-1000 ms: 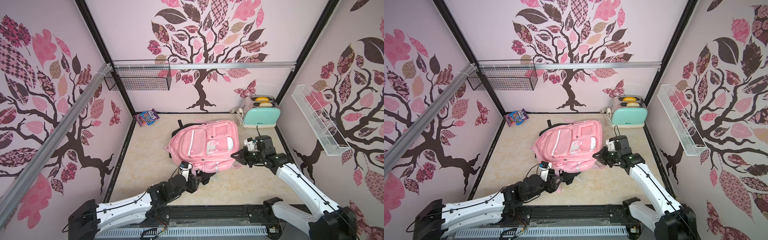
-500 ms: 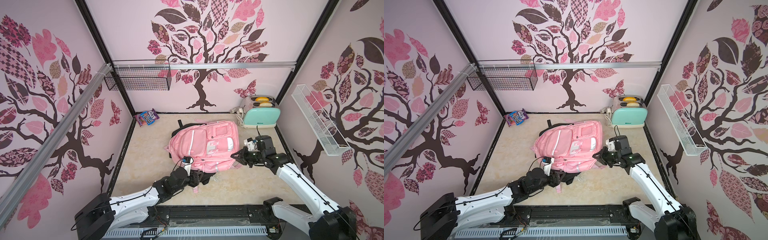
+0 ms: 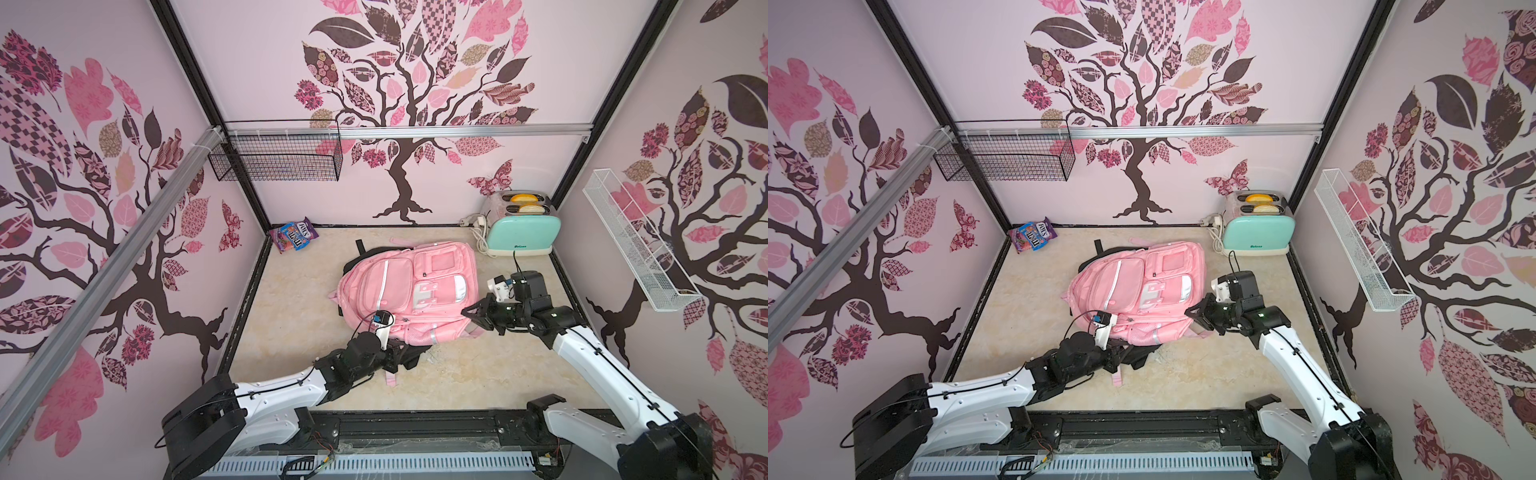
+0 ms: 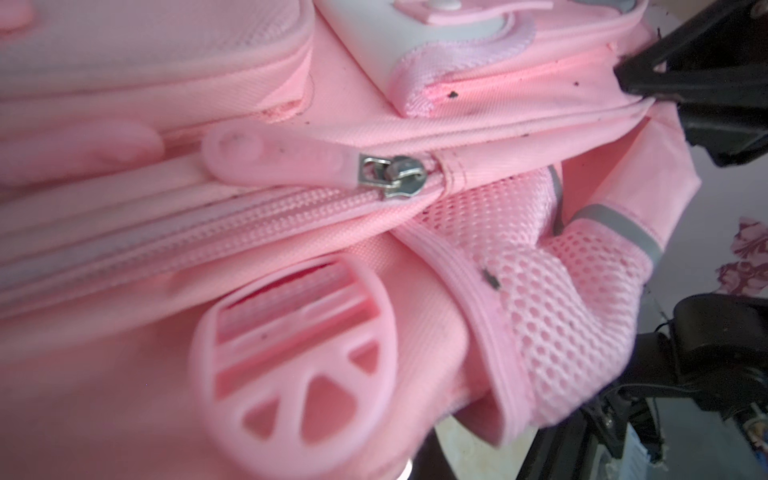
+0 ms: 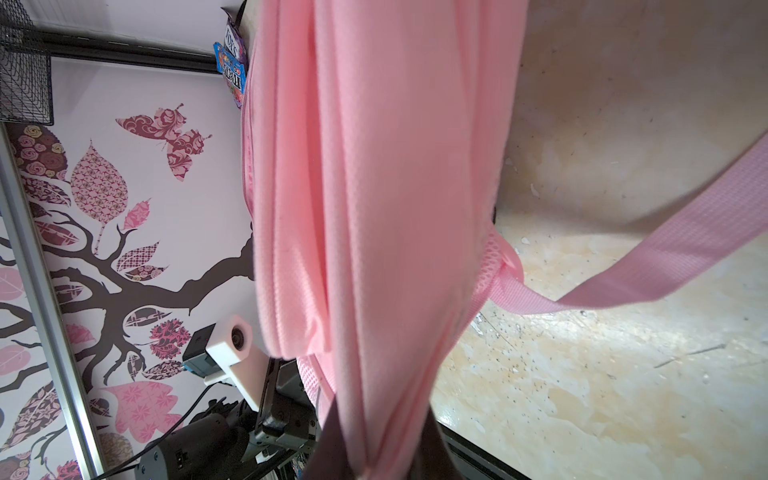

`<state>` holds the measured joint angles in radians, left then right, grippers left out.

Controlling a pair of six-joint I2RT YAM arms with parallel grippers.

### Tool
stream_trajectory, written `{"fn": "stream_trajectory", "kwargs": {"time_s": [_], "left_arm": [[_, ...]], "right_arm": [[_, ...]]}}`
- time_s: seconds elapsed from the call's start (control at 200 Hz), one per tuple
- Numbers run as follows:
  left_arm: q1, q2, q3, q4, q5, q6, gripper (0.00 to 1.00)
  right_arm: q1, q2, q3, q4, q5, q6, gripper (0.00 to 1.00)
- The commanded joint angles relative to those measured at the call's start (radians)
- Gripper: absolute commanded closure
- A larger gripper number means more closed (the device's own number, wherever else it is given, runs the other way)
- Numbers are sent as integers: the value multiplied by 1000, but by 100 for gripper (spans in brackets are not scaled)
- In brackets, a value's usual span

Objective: Zip up the backpack
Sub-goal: Zip the zipper on the backpack.

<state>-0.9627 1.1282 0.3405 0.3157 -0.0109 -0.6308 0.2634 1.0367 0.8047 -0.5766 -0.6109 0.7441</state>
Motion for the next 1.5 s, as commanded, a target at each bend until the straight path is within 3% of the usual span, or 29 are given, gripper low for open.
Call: {"fn": "stream_trajectory", "kwargs": {"time_s": [0.0,0.38,0.62,0.985,1.255,1.316,1.396,1.406,1.426,1.441,1.496], "left_arm": [[4,-41,14,-13,-8,2,100],[4,-290,-68,-217,-107,-26,100],[4,-356,-65,-290,-119,-40,100],[6,-247,-6,-366,-153,-60,100],[7,-63,50,-281,-61,-65,100],[7,-29,65,-252,-29,-62,100],[8,20,84,-224,-2,-54,100],[7,27,86,-221,0,-54,100],[7,40,91,-214,3,-52,100],[8,48,95,-210,6,-51,100],[8,77,111,-202,16,-47,100]], "right_arm": [[-12,-20,45,66,-53,-52,100],[-38,30,68,38,9,-108,100],[-57,64,72,41,37,-130,100],[-59,173,164,59,198,-166,100],[-59,420,306,77,351,-206,100],[-59,474,342,51,376,-208,89],[-60,496,344,56,371,-189,65],[-60,495,341,57,368,-187,62],[-59,488,334,61,366,-180,42],[-59,482,327,64,363,-175,35],[-59,444,293,85,354,-162,21]]}}
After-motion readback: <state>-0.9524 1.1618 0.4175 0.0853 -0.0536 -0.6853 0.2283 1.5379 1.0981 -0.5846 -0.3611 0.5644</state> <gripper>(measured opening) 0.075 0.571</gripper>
